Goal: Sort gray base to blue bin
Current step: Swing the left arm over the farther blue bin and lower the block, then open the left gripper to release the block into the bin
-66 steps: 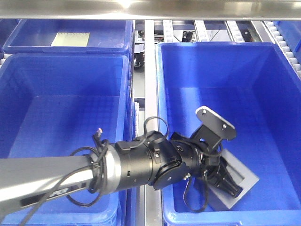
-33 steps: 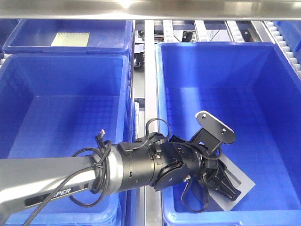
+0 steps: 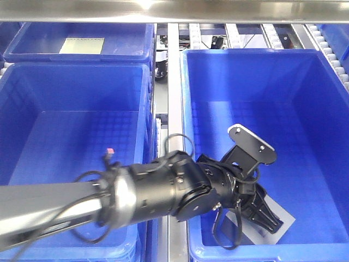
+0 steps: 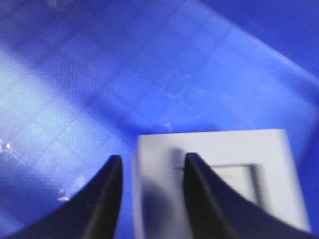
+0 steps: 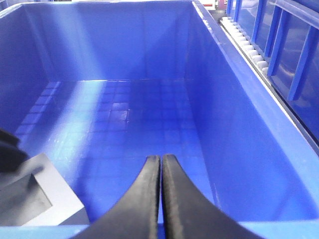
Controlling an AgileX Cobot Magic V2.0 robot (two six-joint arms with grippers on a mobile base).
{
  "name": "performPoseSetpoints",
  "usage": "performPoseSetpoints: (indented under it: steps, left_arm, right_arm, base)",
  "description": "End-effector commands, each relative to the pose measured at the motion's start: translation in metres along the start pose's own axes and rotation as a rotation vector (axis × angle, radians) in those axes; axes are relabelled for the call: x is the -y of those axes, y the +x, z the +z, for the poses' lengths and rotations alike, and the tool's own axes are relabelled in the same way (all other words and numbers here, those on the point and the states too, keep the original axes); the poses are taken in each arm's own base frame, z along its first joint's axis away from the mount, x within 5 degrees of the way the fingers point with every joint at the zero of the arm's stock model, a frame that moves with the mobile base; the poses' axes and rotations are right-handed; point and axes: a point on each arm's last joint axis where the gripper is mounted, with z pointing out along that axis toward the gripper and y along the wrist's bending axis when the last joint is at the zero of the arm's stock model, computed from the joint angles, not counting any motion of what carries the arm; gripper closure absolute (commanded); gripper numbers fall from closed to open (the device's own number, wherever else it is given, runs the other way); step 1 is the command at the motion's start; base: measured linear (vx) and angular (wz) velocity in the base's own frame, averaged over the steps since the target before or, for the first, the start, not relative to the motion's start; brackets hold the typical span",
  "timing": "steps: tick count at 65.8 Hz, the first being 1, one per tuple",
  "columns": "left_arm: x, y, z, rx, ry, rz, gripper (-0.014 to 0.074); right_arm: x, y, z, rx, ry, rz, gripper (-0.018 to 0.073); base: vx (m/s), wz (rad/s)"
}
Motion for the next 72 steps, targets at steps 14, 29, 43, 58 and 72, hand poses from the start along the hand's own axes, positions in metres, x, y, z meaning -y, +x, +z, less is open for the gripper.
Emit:
performPoseSetpoints:
  steps: [14, 29, 43, 58, 72]
  left_arm:
    - [0.012, -0.026, -0.084, 0.252, 0.068, 0.005, 0.0605]
    - [0.007, -0.005, -0.127, 0.301, 0.078, 0.005, 0.0604]
    - [0.001, 0.025, -0.173, 0.353, 0.090, 0.003, 0.0604]
    - [-0.007, 0.065, -0.215, 0.386, 0.096, -0.009, 0.0604]
    - [-0.015, 0.113, -0.239, 0.419, 0.103, -0.009, 0.0604]
  right_arm:
    - [0.000, -0.004, 0.001, 0.038, 0.000, -0.017, 0.0564]
    - [0.000, -0.004, 0.001, 0.038, 0.000, -0.017, 0.0564]
    - [0.000, -0.004, 0.001, 0.038, 0.000, -0.017, 0.0564]
    - [0.000, -0.004, 0.001, 0.038, 0.000, -0.017, 0.0564]
    - [0.000, -0.004, 0.001, 0.038, 0.000, -0.017, 0.0564]
  base:
    - [0.00, 0.00]
    - [0.00, 0.00]
    - [0.00, 0.00]
    - [0.00, 0.00]
    - [0.00, 0.00]
